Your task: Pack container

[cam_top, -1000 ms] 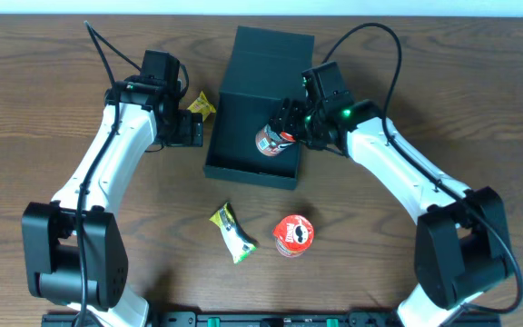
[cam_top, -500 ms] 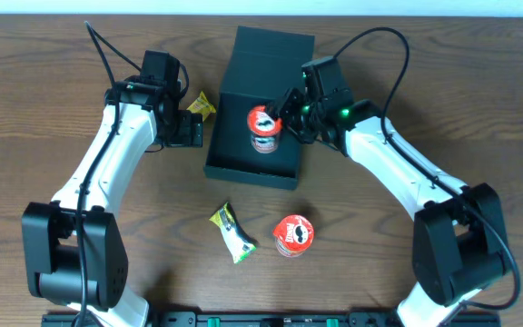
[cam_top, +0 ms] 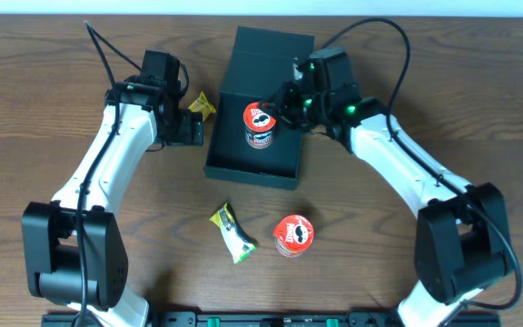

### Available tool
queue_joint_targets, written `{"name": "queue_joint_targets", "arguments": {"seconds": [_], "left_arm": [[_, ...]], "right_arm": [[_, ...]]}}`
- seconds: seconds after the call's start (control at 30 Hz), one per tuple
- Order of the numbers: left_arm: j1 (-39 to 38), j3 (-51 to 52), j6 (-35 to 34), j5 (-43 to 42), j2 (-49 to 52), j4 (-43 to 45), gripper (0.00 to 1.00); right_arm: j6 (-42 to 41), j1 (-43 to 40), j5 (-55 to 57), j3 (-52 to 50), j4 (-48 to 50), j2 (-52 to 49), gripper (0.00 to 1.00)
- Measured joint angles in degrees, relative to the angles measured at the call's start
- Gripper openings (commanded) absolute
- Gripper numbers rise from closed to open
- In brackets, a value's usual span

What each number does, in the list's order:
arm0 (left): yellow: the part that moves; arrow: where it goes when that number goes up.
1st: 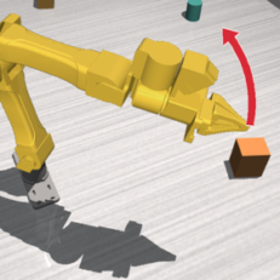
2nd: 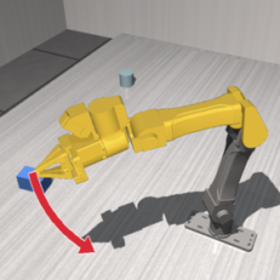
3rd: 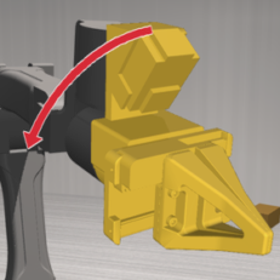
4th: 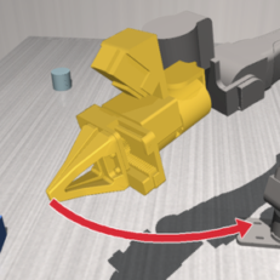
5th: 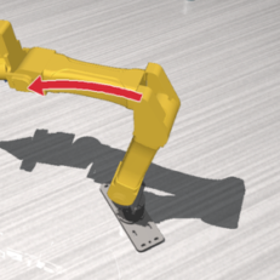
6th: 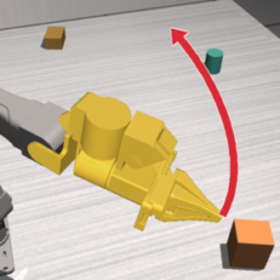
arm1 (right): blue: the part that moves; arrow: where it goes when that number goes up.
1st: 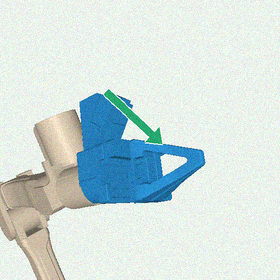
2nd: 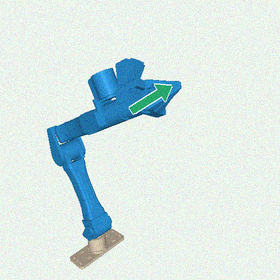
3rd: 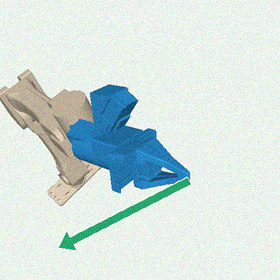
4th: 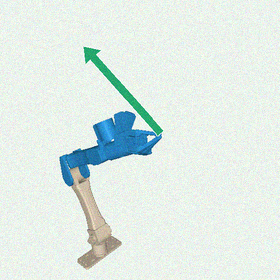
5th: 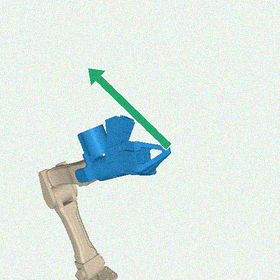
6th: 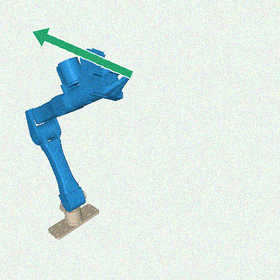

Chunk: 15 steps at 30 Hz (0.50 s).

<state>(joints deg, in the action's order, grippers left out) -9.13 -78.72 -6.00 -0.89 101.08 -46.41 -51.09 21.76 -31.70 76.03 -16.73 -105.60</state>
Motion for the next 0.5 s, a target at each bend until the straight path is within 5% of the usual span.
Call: {"name": "queue_joint_targets", "arguments": {"seconds": [0.1, 0.17, 0.3, 0.5], "left_arm": [[0.00, 0.00, 0.04, -0.22, 0.00, 2.64, 0.72], [0.00, 0.00, -0.26, -0.28, 0.00, 3.30, 0.70], [0.00, 0.00, -0.39, -0.39, 0.00, 3.41, 0.97], [0.00, 0.00, -0.22, -0.42, 0.00, 4.11, 0.96]], "right_arm": [[2.01, -1.05, 0.92, 0.00, -2.38, 0.00, 0.01], [3.06, -1.33, 1.18, 0.00, -2.97, 0.00, 0.01], [4.79, -1.33, 3.06, 0.00, -5.03, 0.00, 0.01], [6.67, -0.90, 8.41, 0.00, -6.60, 0.00, 0.01]]}}
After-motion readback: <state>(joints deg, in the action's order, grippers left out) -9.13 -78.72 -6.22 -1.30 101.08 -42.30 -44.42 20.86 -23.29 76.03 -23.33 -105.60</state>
